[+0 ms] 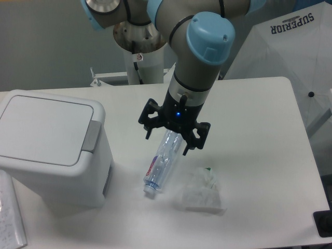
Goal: Open the trash can
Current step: 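Swing the gripper over the bottle to the bin lid's edge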
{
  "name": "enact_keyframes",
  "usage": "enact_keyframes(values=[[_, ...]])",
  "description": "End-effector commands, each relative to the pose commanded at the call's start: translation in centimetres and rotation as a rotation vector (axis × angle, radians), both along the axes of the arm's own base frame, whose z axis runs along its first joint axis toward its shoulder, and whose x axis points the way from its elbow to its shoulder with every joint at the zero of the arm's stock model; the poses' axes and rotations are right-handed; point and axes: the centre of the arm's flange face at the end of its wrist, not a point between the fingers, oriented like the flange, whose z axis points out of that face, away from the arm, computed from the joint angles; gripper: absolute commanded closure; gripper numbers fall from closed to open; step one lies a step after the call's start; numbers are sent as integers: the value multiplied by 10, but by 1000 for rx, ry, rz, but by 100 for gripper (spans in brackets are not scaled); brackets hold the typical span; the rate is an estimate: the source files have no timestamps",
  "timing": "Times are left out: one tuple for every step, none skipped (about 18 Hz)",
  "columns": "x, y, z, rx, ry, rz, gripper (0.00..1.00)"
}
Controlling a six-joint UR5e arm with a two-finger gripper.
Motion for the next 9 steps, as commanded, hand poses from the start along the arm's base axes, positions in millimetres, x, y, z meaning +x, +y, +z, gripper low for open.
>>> enact_keyframes(values=[[3, 2, 3, 8, -13, 20, 0], [4, 4, 8, 18, -25, 55, 0], [6, 6, 11, 32, -49, 85, 0], [8, 8, 13, 49, -74, 108, 0], [9, 10, 14, 67, -101, 123, 0], [11, 12, 12, 72, -126, 144, 0], [12, 13, 11, 71, -138, 163, 0], [14, 14, 11, 67, -147, 182, 0], [23, 21, 9, 60, -153, 184, 0]])
